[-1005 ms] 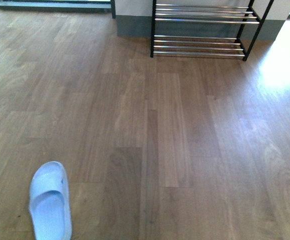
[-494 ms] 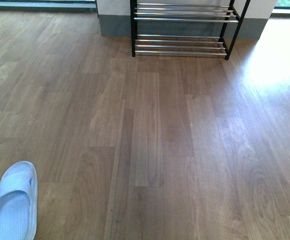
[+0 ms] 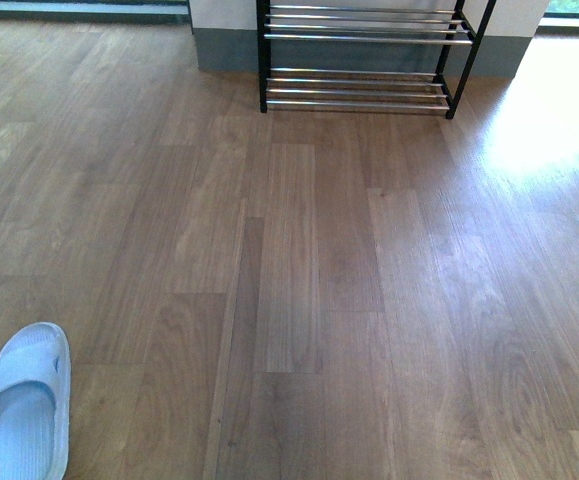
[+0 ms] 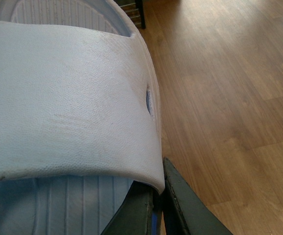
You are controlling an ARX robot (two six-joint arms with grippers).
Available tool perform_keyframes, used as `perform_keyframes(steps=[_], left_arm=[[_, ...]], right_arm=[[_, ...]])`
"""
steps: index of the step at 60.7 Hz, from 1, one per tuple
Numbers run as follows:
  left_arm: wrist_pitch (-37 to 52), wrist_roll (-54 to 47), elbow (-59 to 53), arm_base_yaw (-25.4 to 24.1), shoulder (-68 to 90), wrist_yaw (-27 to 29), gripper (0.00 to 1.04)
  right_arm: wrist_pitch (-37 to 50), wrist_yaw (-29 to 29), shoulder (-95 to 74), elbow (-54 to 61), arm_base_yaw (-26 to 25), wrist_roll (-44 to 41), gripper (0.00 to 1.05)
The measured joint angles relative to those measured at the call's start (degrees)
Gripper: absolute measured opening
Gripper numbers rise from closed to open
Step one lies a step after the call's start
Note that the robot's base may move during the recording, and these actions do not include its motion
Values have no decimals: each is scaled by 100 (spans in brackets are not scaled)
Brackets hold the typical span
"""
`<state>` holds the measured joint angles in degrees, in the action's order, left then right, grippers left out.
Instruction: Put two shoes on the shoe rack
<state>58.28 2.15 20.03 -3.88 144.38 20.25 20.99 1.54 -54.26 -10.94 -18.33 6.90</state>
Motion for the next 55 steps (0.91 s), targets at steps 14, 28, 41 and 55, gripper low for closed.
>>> perform_keyframes(steps=[14, 28, 41, 55], left_arm=[[-155, -192, 1246, -216, 922, 197, 95], [-573, -195, 2236, -238, 1351, 142, 95], [-702, -214, 3047, -372, 1631, 164, 95], [-966, -144, 3853, -391, 2184, 74, 95]], right_arm=[[0, 0, 0, 0, 0, 0, 2], [0, 0, 0, 0, 0, 0, 2], [0, 0, 0, 0, 0, 0, 2], [0, 0, 0, 0, 0, 0, 2]])
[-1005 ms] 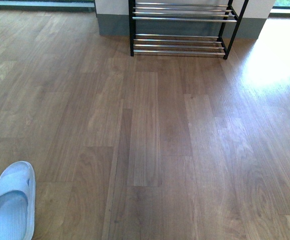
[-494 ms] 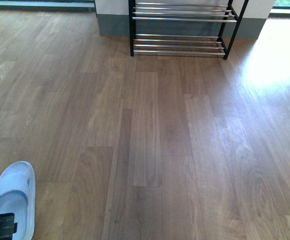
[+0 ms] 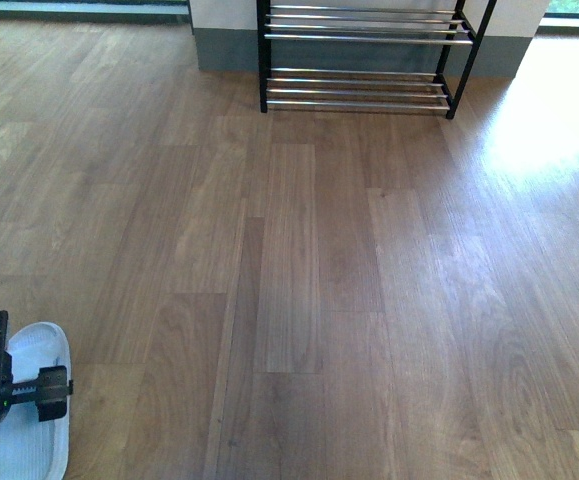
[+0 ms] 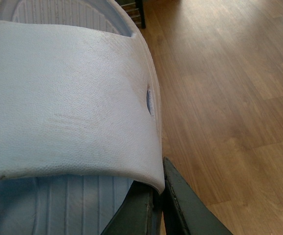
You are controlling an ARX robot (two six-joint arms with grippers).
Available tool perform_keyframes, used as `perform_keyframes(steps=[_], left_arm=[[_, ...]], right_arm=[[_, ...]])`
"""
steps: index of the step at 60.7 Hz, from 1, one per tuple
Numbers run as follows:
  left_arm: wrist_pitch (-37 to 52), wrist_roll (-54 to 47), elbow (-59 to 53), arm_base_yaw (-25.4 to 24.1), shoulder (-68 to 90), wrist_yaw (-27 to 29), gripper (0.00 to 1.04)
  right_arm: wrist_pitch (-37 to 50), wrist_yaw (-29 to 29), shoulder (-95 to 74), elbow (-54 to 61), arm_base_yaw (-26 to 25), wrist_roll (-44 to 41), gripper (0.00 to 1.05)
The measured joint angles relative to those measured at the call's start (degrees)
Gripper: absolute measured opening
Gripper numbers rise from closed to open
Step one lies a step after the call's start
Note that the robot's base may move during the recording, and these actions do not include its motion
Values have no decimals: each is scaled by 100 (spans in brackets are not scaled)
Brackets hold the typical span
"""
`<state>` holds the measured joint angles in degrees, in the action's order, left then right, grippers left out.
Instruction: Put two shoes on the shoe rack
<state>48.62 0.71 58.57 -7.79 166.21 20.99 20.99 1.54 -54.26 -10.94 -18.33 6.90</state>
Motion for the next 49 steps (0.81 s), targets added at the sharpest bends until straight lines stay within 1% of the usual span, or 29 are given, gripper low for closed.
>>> perform_keyframes(steps=[25, 29, 31, 32, 42, 44, 48, 49], left_arm=[[-444, 101, 850, -66, 450, -160, 95], [-444, 94, 907, -63, 470, -168, 89], [-455, 92, 951, -63, 483, -173, 81], [-459, 92, 960, -66, 483, -181, 80], [-461, 79, 994, -98, 520, -229, 44], [-442, 74, 975, -109, 520, -234, 39], [-424, 59, 927, -127, 516, -249, 31], [-411, 48, 896, -131, 514, -260, 28]], right_arm=[[0, 0, 0, 0, 0, 0, 2], [0, 0, 0, 0, 0, -2, 2], [0, 0, 0, 0, 0, 0, 2], [0, 0, 0, 0, 0, 0, 2], [0, 0, 0, 0, 0, 0, 2], [0, 0, 0, 0, 0, 0, 2], [0, 0, 0, 0, 0, -2, 2], [0, 0, 0, 0, 0, 0, 2]])
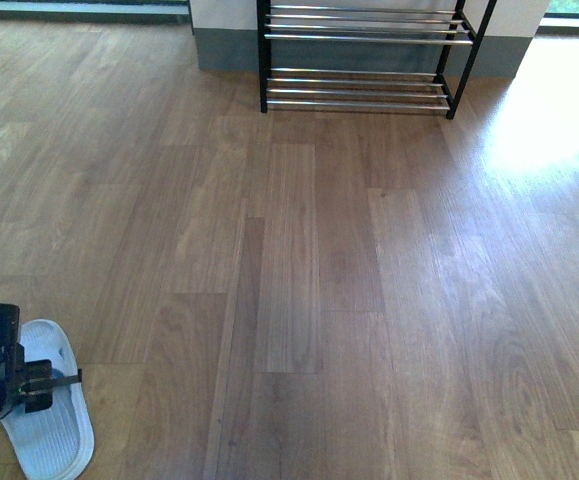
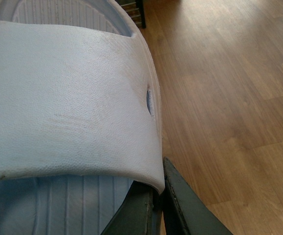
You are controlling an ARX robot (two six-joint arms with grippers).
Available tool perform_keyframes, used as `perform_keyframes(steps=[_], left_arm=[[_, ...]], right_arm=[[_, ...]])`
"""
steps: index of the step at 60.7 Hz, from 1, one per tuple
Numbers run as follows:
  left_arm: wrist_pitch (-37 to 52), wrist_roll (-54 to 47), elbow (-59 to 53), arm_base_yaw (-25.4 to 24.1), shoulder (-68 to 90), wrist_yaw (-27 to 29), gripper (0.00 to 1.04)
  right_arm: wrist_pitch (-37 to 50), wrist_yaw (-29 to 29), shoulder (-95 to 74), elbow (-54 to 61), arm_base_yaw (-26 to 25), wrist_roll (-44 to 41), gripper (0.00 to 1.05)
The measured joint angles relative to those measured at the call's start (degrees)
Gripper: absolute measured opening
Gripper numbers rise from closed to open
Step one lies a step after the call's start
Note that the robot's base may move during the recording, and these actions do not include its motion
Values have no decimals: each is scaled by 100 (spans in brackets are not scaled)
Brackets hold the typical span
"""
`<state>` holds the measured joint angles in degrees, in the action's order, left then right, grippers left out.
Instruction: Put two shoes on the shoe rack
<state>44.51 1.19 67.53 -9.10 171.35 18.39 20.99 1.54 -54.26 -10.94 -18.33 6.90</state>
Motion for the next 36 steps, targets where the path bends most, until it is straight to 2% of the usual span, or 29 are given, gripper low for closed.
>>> perform_keyframes(steps=[12, 36], left_arm=[[247, -269, -579, 2, -197, -85, 2], [1040, -1639, -3167, 129, -1631, -509, 2]], right_arm=[[0, 0, 0, 0, 0, 0, 2], [0, 0, 0, 0, 0, 0, 2]])
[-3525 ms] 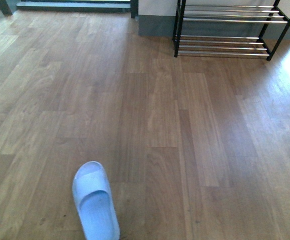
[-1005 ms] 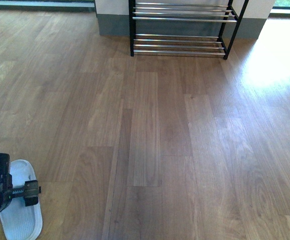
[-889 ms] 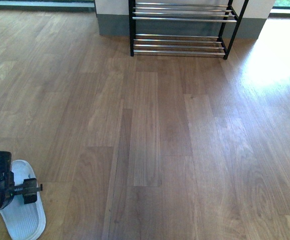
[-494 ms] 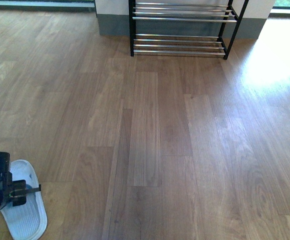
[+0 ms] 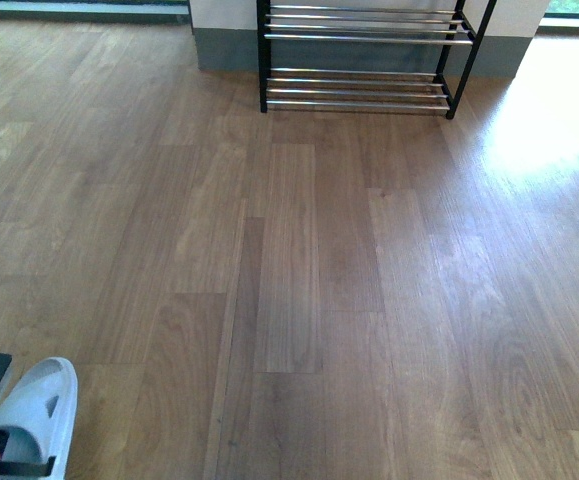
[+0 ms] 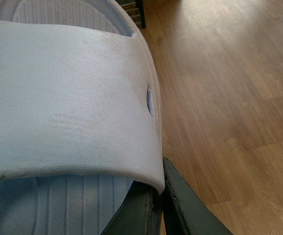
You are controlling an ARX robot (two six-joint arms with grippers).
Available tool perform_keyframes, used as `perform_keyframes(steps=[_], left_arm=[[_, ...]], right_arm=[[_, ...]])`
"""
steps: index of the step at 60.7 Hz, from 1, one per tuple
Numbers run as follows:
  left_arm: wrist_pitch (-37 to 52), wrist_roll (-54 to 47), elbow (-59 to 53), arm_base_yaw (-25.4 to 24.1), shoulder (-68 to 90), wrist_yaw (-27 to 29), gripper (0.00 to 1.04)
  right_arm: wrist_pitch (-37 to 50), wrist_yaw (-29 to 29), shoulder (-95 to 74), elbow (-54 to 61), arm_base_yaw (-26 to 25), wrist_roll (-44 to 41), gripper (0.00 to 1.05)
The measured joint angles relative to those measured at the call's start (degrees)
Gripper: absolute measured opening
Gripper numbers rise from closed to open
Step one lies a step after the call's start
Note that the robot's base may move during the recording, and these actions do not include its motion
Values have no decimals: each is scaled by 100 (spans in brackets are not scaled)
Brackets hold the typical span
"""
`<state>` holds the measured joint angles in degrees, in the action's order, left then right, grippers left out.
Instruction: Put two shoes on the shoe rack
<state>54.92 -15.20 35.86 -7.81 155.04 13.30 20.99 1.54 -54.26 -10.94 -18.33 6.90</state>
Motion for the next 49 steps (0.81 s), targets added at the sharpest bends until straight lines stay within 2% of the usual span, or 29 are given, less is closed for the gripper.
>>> perform_keyframes(steps=[4, 11, 18, 22, 27, 33, 42, 49], left_arm=[[219, -304, -730, -17, -649, -74, 2], [-13, -767, -1989, -9, -2124, -413, 2], [-973, -1010, -2780, 92, -3637, -551, 2], [-2452, -1322, -3143, 63, -5480, -654, 2], [-4269, -1825, -2948, -149, -7794, -737, 2], [-5589, -2295, -2487, -365, -9630, -883, 2], [-6771, -3034, -1696, -627, -11503, -1054, 2], [-7322, -3158, -1176, -730, -12089, -1176, 2]], right_arm=[[0, 0, 0, 0, 0, 0, 2], [0, 0, 0, 0, 0, 0, 2], [0, 0, 0, 0, 0, 0, 2], [0, 0, 0, 0, 0, 0, 2], [0, 0, 0, 0, 0, 0, 2], [-2, 0, -2, 0, 0, 0, 2], [-2, -2, 0, 0, 0, 0, 2], [0, 0, 0, 0, 0, 0, 2]])
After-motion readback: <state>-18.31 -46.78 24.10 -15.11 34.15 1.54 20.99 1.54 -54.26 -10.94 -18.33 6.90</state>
